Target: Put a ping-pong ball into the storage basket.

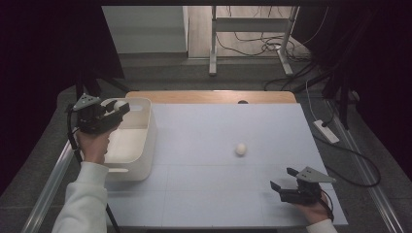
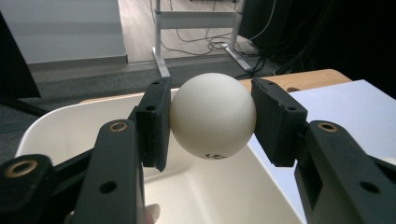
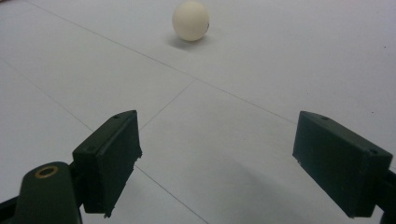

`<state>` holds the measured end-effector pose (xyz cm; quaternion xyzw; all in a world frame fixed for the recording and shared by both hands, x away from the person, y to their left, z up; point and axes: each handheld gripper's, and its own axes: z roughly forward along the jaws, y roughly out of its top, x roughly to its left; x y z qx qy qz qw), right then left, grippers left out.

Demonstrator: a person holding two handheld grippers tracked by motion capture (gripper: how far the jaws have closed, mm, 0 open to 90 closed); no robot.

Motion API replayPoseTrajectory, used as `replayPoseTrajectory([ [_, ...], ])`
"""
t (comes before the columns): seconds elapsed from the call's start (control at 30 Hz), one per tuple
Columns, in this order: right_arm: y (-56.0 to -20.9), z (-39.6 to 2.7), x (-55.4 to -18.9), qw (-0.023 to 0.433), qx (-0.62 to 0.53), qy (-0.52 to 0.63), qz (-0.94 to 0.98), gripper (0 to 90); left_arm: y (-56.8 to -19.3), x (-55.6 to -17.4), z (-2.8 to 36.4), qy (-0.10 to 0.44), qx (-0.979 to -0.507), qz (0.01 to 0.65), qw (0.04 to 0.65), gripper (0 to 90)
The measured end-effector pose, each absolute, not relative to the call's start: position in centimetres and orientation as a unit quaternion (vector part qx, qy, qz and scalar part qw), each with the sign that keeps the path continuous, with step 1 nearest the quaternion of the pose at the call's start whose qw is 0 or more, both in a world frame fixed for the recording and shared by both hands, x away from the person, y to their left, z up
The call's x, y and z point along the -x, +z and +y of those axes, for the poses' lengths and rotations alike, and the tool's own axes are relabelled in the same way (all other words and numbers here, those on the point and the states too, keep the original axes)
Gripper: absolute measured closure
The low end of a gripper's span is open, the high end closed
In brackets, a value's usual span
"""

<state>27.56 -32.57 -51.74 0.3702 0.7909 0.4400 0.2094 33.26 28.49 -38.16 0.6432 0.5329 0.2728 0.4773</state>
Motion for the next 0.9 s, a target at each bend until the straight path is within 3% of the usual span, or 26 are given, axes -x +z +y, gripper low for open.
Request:
replayPoseTrajectory([
  [0.9, -51.7, -32.6, -27.6, 0.21, -0.372, 0.439, 0.791, 15.0, -40.8, -35.3, 29.3, 0.249, -0.667, 0.566, 0.416, 50.5],
])
